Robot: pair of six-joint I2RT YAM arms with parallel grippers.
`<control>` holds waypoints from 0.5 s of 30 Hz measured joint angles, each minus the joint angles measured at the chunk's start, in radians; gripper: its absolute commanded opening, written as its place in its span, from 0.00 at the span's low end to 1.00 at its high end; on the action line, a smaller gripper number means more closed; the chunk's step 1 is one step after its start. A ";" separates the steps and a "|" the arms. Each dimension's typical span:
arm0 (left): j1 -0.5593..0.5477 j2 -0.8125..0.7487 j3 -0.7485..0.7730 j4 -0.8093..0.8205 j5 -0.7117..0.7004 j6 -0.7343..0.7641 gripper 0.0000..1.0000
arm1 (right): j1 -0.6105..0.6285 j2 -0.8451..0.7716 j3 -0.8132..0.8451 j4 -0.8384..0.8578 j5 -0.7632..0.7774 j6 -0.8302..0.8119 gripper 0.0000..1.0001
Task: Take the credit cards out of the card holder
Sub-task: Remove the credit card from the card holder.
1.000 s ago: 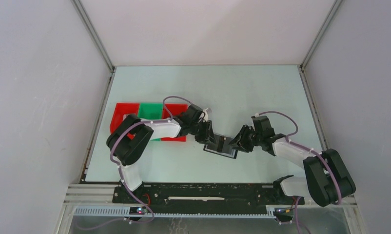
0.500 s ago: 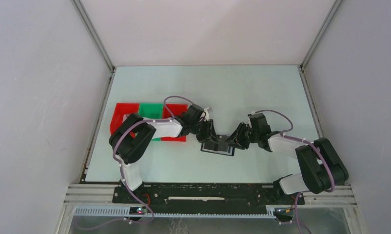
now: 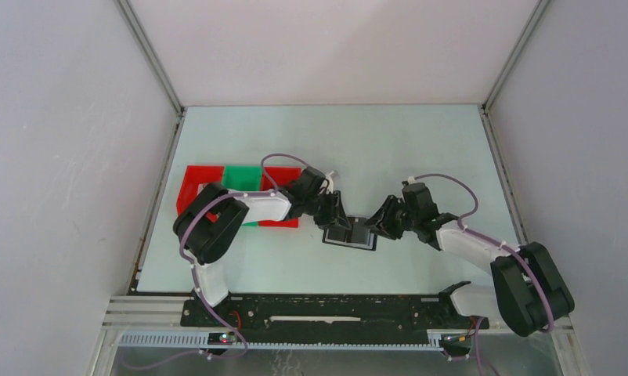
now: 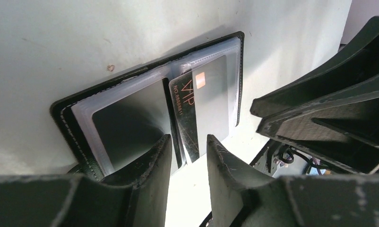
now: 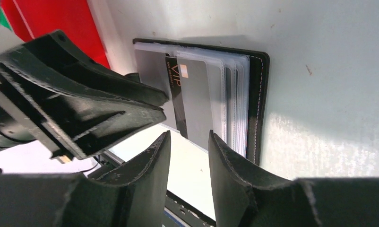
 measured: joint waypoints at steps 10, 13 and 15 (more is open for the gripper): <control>0.024 -0.014 -0.015 0.002 -0.010 0.000 0.39 | 0.027 0.104 0.003 0.040 -0.012 0.000 0.43; 0.025 -0.014 -0.015 0.002 -0.010 0.000 0.39 | 0.029 0.129 0.013 0.061 -0.021 0.000 0.43; 0.025 -0.014 -0.016 0.004 -0.010 0.000 0.39 | 0.031 0.143 0.019 0.075 -0.026 0.001 0.43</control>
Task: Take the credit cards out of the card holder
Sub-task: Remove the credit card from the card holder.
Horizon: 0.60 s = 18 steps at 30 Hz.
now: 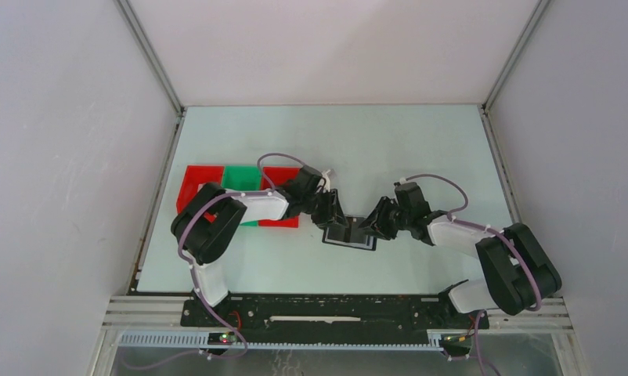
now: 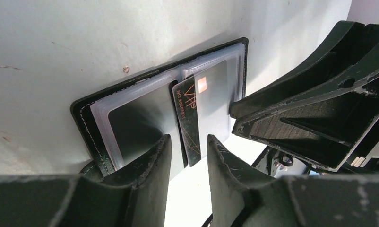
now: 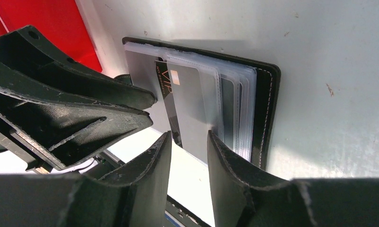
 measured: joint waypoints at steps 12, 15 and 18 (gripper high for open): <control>0.006 0.000 -0.021 0.039 0.016 -0.009 0.40 | 0.005 0.004 0.000 0.005 0.002 -0.001 0.43; 0.006 0.000 -0.025 0.045 0.019 -0.009 0.40 | 0.011 0.014 0.006 0.007 0.008 -0.002 0.43; 0.006 0.000 -0.033 0.060 0.023 -0.010 0.40 | 0.027 0.040 0.021 0.019 0.011 -0.004 0.42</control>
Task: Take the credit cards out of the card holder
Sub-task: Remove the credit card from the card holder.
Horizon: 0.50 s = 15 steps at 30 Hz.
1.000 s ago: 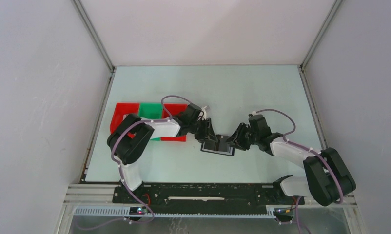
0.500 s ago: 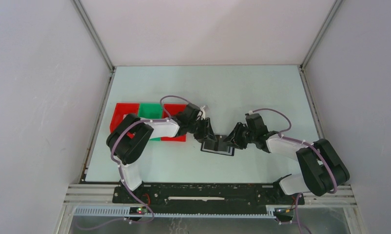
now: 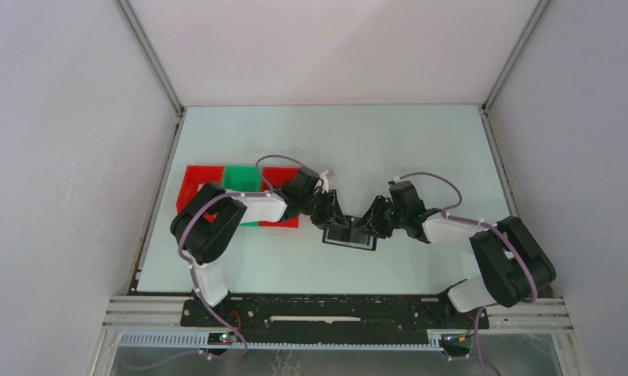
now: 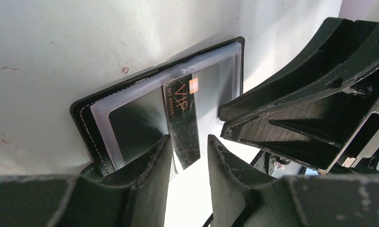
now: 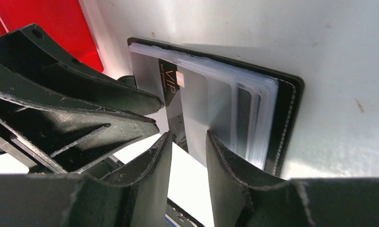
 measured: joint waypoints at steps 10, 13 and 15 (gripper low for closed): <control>0.008 -0.008 -0.028 0.040 0.008 -0.016 0.47 | 0.009 0.047 0.013 0.049 -0.026 0.004 0.42; 0.008 -0.014 -0.032 0.046 0.009 -0.017 0.50 | 0.008 0.048 0.012 0.050 -0.026 0.004 0.42; 0.007 -0.021 -0.032 0.038 -0.002 -0.014 0.50 | 0.008 0.050 0.012 0.054 -0.026 0.004 0.42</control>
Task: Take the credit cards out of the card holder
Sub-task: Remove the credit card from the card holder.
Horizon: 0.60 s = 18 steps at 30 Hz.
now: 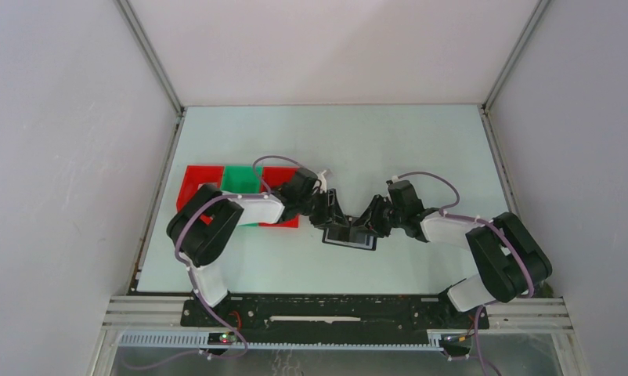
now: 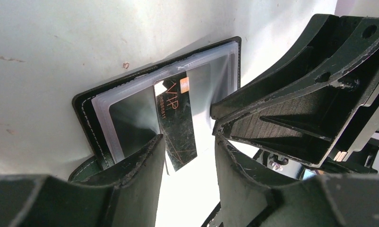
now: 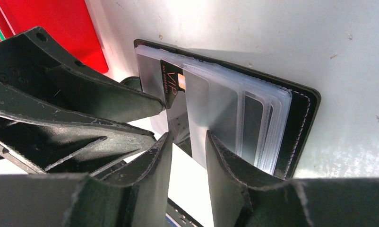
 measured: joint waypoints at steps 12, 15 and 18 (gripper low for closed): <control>-0.001 -0.024 0.000 -0.050 -0.042 0.011 0.49 | -0.019 0.000 0.000 -0.007 0.001 0.000 0.42; -0.001 -0.024 0.000 -0.050 -0.040 0.011 0.49 | -0.023 -0.001 0.000 -0.012 0.001 0.000 0.41; -0.001 -0.023 0.000 -0.049 -0.037 0.011 0.49 | -0.023 -0.001 0.000 -0.014 0.004 0.002 0.42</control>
